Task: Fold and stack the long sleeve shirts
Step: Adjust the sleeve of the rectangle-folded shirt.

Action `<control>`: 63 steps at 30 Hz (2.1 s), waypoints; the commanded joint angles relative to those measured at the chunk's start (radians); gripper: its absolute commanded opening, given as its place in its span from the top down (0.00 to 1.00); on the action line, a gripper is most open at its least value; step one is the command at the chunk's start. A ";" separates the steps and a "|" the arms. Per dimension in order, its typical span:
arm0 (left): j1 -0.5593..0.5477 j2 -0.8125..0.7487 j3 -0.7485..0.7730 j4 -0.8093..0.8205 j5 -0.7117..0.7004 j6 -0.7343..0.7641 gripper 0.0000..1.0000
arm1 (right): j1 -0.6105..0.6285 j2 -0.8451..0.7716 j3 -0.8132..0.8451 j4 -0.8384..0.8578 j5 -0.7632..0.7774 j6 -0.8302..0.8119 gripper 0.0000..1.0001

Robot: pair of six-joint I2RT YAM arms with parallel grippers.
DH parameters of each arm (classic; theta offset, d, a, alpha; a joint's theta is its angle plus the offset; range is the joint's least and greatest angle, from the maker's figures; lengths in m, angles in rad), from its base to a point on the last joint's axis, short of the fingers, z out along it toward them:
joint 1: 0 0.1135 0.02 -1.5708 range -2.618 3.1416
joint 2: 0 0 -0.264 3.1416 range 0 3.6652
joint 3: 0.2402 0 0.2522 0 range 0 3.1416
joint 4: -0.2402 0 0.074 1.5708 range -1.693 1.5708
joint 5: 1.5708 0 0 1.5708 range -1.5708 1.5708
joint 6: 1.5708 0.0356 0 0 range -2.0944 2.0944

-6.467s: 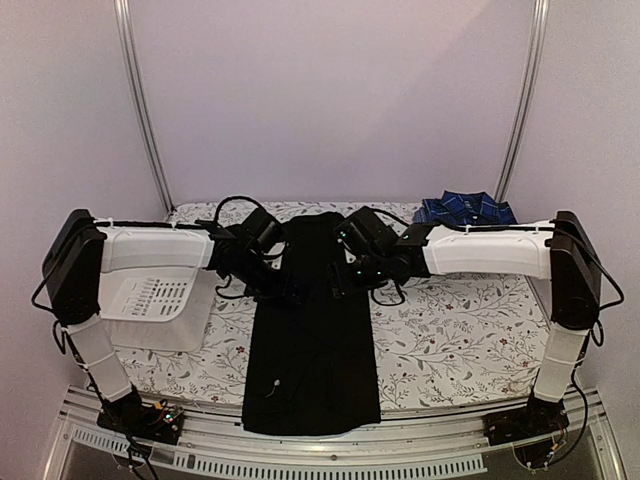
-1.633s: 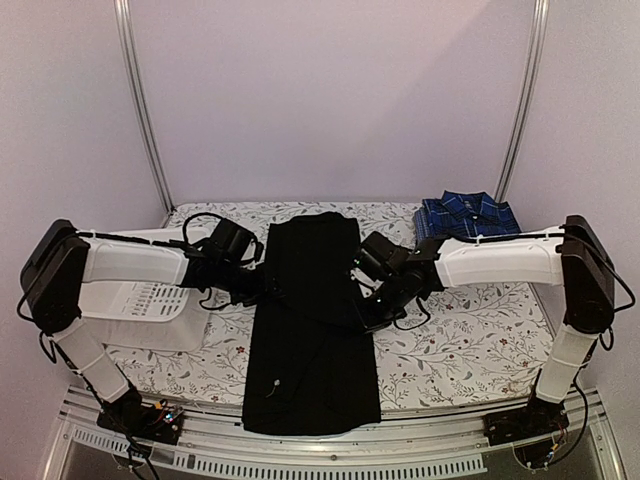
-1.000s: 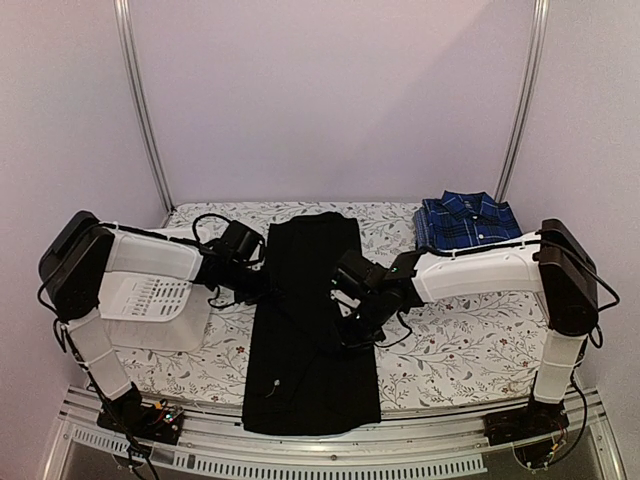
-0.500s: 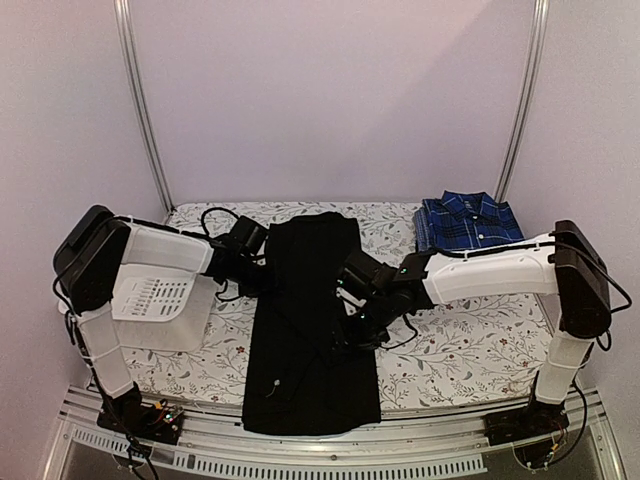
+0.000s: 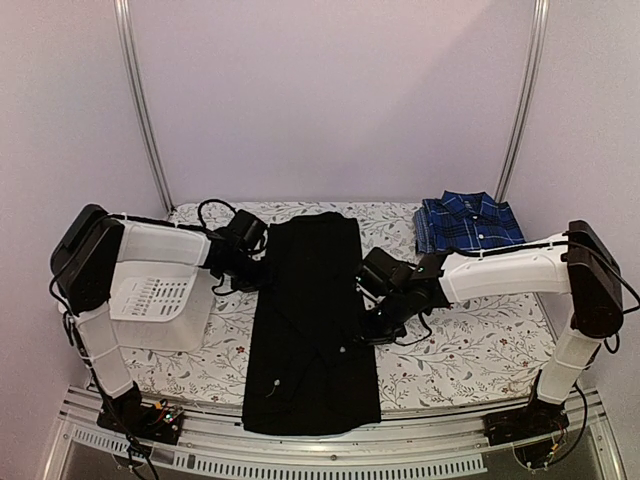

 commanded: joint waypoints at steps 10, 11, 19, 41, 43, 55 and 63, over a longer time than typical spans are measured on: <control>-0.001 0.085 0.245 0.033 0.082 0.128 0.78 | -0.026 0.063 0.099 0.104 0.046 -0.038 0.75; -0.001 0.119 0.275 0.038 0.092 0.134 0.78 | -0.028 0.074 0.116 0.108 0.052 -0.042 0.75; 0.051 0.363 0.490 0.015 0.098 0.154 0.79 | -0.029 0.185 0.168 0.164 0.020 -0.064 0.77; 0.112 0.594 0.729 -0.091 0.167 0.168 0.80 | -0.021 0.294 0.119 0.075 0.106 -0.082 0.76; 0.115 0.613 0.763 -0.104 0.171 0.166 0.80 | -0.039 0.296 0.122 0.075 0.106 -0.089 0.76; 0.135 0.744 1.051 -0.183 0.252 0.180 0.78 | -0.109 0.279 0.167 0.058 0.130 -0.159 0.75; 0.133 0.627 1.091 -0.173 0.257 0.221 0.72 | -0.105 0.181 0.215 0.036 0.122 -0.168 0.70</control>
